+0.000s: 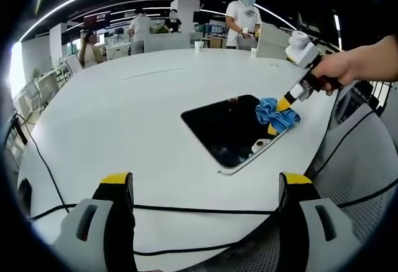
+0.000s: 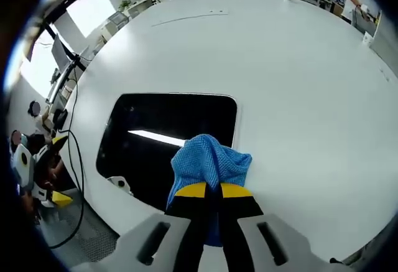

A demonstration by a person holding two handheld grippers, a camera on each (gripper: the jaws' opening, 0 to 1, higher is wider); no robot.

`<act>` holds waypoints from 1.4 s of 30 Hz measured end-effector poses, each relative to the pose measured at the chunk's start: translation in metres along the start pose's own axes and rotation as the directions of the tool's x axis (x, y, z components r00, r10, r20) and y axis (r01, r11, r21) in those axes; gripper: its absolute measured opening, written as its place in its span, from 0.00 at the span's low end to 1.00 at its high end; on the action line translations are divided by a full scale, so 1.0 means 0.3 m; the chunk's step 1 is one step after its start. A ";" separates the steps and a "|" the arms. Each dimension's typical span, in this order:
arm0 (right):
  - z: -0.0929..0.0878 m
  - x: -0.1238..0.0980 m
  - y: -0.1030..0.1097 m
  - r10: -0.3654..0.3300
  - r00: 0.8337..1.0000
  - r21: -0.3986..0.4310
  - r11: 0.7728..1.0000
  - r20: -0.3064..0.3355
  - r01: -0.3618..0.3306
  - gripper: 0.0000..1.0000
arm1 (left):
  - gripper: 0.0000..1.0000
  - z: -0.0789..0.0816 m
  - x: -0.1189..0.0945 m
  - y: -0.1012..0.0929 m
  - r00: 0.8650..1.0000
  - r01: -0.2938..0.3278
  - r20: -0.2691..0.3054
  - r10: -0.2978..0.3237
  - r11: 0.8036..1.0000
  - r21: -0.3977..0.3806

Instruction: Wipe the mirror surface with the cleaning cloth until all visible marks leave the cleaned area.

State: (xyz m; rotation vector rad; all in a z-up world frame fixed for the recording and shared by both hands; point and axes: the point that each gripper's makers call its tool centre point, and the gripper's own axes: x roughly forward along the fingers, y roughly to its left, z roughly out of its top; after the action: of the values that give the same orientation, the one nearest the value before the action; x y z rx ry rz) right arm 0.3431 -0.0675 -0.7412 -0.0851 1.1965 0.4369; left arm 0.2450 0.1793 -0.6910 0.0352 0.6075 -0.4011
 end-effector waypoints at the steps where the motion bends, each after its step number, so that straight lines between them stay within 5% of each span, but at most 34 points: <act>1: -0.002 0.000 0.000 0.000 1.000 -0.001 1.000 0.000 0.000 0.00 | 0.96 0.001 0.000 0.001 1.000 -0.001 0.002 0.001 1.000 0.000; 24: -0.003 0.000 0.006 -0.056 0.998 0.032 0.998 0.002 0.056 0.00 | 0.96 -0.001 0.002 0.007 1.000 -0.004 0.003 0.004 1.000 -0.005; 42: 0.006 0.010 0.104 -0.057 0.998 0.024 0.998 -0.004 0.057 0.00 | 0.96 -0.004 0.002 0.003 1.000 0.002 -0.002 -0.002 1.000 0.001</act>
State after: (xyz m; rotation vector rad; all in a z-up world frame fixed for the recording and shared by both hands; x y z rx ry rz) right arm 0.3338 -0.0377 -0.7381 -0.0987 1.1991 0.3727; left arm 0.2451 0.1801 -0.6923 0.0360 0.6097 -0.4037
